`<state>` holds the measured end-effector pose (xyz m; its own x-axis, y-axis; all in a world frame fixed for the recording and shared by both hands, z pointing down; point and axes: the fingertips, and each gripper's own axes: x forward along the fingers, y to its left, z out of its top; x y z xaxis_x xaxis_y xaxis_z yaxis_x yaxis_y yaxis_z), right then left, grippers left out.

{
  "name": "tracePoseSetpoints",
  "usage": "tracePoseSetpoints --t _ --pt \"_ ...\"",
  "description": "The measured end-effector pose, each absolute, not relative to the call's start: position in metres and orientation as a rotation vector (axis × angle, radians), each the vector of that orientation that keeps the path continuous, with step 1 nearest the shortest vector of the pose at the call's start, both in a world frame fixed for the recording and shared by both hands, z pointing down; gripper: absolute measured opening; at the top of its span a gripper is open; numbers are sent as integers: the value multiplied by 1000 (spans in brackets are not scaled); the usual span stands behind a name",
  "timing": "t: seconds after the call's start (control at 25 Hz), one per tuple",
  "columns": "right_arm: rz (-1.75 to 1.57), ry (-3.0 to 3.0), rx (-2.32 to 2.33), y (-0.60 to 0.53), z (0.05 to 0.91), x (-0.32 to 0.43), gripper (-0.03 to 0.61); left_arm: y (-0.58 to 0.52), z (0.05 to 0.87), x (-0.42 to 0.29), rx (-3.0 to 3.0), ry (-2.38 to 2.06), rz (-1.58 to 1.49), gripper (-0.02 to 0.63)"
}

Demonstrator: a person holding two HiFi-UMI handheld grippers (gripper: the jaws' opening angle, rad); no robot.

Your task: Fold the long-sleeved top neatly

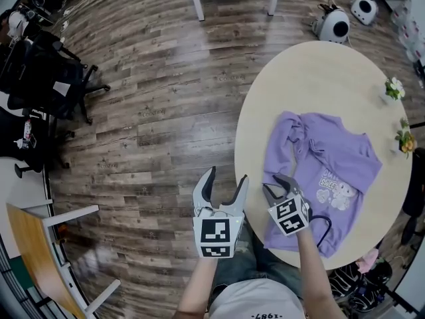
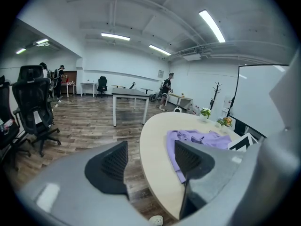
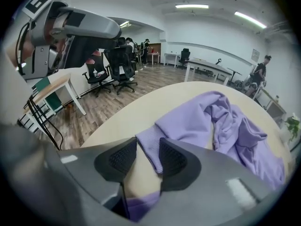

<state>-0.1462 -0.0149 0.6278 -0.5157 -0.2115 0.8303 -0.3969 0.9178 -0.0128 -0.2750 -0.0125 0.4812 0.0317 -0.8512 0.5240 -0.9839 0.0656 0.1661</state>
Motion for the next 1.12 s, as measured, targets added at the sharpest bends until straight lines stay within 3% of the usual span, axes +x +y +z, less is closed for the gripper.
tracePoseSetpoints --t 0.08,0.16,0.72,1.12 --pt "263 -2137 459 -19 629 -144 162 -12 484 -274 1816 -1855 350 410" --pt "265 -2141 485 -24 629 -142 96 -12 486 -274 1812 -1853 350 410" --pt "454 -2112 582 -33 625 -141 44 -16 485 -281 1802 -1860 329 410" --pt "564 -2269 752 -73 550 -154 44 -31 463 -281 1870 -1874 325 410"
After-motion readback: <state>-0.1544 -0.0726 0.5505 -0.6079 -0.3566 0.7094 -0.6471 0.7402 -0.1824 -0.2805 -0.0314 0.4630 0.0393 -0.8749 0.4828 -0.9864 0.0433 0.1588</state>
